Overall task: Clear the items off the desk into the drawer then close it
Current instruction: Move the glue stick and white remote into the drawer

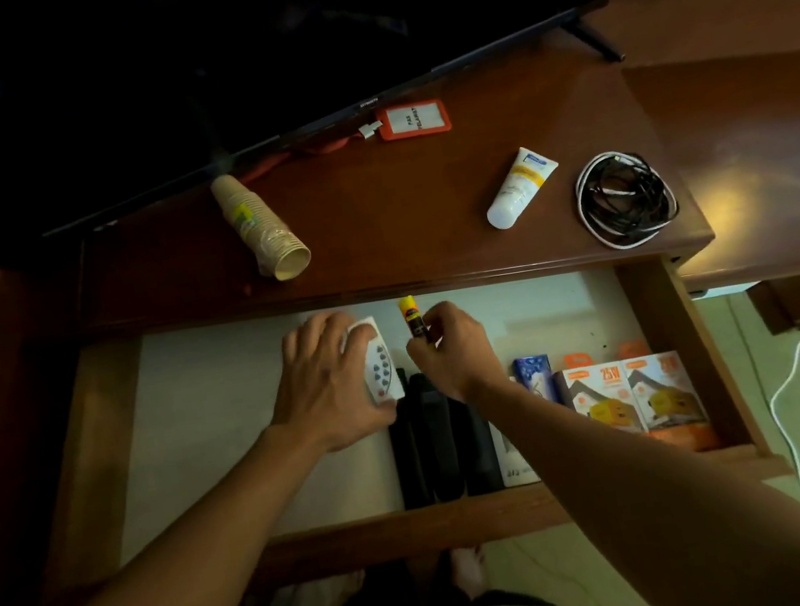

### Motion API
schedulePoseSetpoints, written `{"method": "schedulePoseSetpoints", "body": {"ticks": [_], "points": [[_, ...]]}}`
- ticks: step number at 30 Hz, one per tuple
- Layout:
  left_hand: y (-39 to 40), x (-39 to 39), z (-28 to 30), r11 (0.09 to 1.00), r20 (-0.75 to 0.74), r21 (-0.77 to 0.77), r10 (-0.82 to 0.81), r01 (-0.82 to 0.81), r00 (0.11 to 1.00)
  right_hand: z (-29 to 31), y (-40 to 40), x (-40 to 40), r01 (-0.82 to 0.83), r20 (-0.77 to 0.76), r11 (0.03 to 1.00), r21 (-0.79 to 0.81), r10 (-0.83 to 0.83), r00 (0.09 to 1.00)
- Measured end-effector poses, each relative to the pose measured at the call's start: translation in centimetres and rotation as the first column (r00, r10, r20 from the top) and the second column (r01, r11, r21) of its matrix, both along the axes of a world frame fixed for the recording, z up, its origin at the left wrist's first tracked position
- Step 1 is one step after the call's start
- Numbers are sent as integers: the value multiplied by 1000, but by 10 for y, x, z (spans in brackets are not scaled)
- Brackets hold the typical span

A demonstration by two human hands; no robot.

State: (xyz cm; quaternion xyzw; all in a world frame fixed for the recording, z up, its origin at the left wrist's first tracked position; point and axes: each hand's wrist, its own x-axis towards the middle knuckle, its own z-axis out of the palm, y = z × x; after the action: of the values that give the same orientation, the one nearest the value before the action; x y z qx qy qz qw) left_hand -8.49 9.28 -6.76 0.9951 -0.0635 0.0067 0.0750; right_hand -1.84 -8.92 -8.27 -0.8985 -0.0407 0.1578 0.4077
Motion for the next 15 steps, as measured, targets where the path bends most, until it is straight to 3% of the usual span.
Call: {"method": "schedulePoseSetpoints", "body": {"ticks": [7,15], "points": [[11,-35,-43,999,-252,-43,-22,12,967,-27,1,-25,-137,-274,989,-51,118,954],[27,-52,-65,971,-446,-238,-121,13,887,-38,14,-37,-402,-354,902,-158,328,876]]}}
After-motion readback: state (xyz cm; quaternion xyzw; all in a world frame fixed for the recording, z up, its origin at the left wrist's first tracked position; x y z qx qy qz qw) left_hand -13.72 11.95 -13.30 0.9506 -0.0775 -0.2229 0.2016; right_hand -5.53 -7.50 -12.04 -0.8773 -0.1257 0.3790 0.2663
